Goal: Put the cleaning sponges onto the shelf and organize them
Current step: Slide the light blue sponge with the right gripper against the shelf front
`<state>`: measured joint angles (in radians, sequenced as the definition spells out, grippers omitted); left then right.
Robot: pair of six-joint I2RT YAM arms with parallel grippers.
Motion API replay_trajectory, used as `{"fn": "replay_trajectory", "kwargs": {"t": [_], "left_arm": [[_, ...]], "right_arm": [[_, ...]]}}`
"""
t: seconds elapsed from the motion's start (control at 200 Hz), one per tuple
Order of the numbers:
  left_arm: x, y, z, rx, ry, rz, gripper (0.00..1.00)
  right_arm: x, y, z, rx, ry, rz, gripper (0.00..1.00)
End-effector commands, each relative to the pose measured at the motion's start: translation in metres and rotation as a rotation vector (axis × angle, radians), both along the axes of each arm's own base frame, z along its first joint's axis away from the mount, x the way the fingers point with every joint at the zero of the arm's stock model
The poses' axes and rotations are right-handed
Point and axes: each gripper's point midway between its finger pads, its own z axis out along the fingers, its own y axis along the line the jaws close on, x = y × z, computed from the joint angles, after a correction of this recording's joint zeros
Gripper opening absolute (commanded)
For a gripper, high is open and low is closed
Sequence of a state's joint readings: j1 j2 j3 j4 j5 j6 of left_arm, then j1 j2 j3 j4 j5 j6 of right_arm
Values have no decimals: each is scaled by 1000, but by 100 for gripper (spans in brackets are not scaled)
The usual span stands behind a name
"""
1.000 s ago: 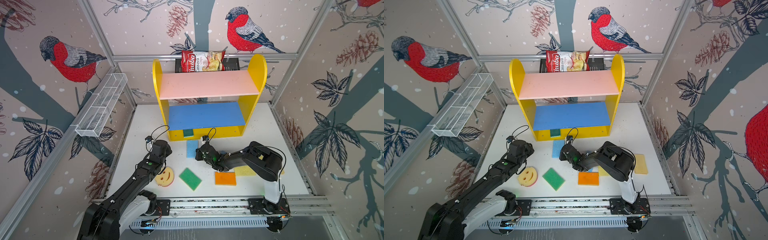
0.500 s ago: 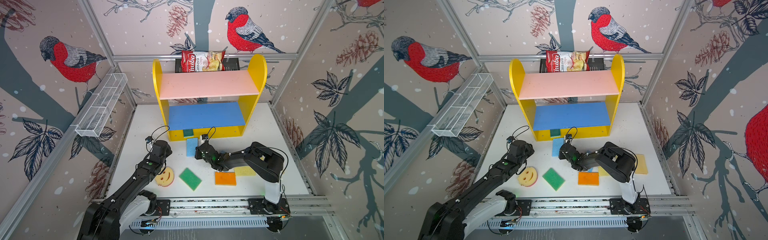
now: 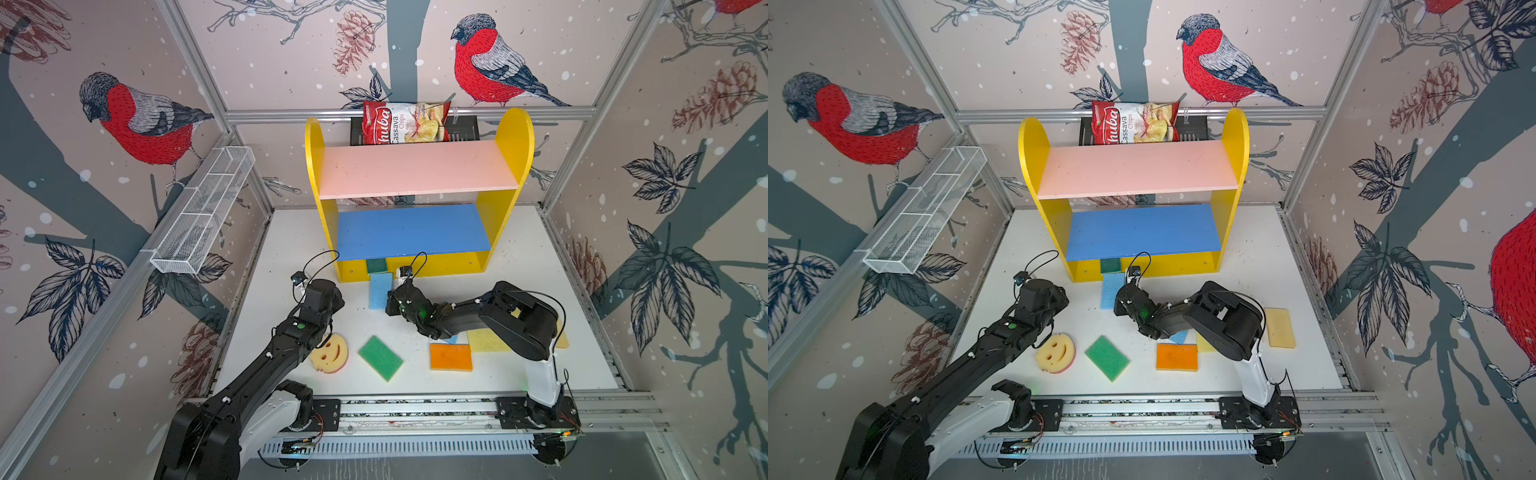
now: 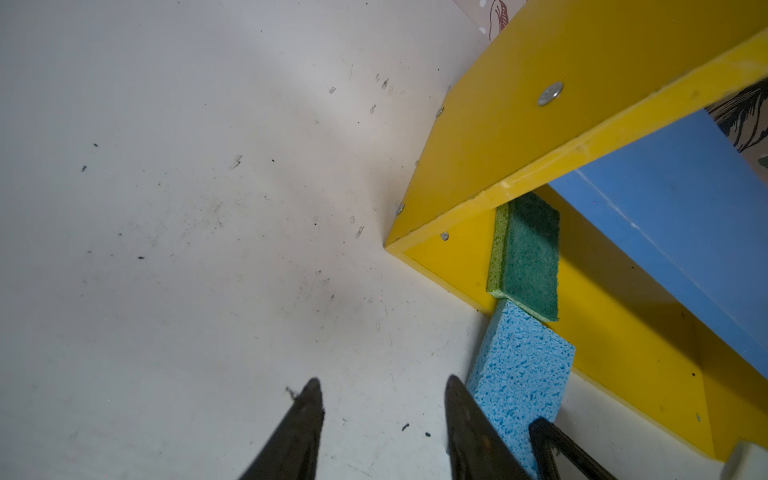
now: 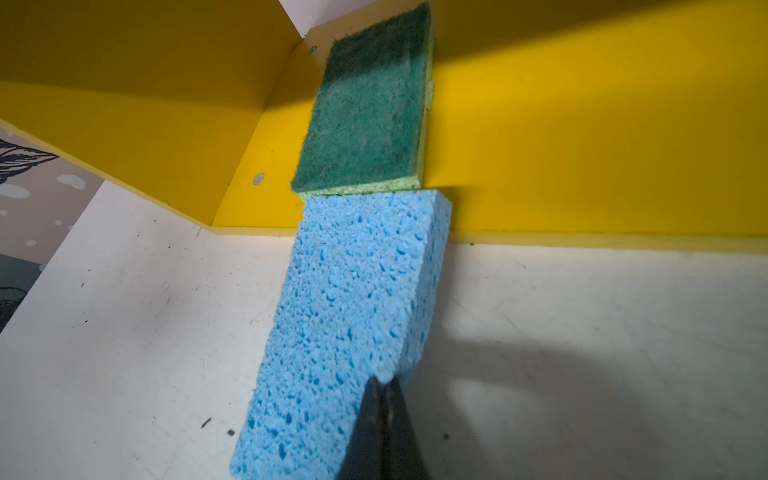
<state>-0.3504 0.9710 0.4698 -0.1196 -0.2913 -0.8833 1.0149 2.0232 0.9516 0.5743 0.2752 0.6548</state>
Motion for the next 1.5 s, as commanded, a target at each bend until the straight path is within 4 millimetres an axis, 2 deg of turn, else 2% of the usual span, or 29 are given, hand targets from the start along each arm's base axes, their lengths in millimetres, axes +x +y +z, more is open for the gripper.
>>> {"fn": "replay_trajectory", "kwargs": {"t": [0.0,0.42,1.281,1.496], "left_arm": [[0,1,2,12,-2,-4,48],[-1,2,-1,22,6,-5,48],[-3,1,-8,18,23,-10,48],[-4,2,-8,14,24,-9,48]], "right_arm": [[2,5,1,24,-1,-2,0],[4,12,-6,30,16,7,0],[2,12,-15,21,36,4,0],[-4,3,-7,22,34,8,0]]}}
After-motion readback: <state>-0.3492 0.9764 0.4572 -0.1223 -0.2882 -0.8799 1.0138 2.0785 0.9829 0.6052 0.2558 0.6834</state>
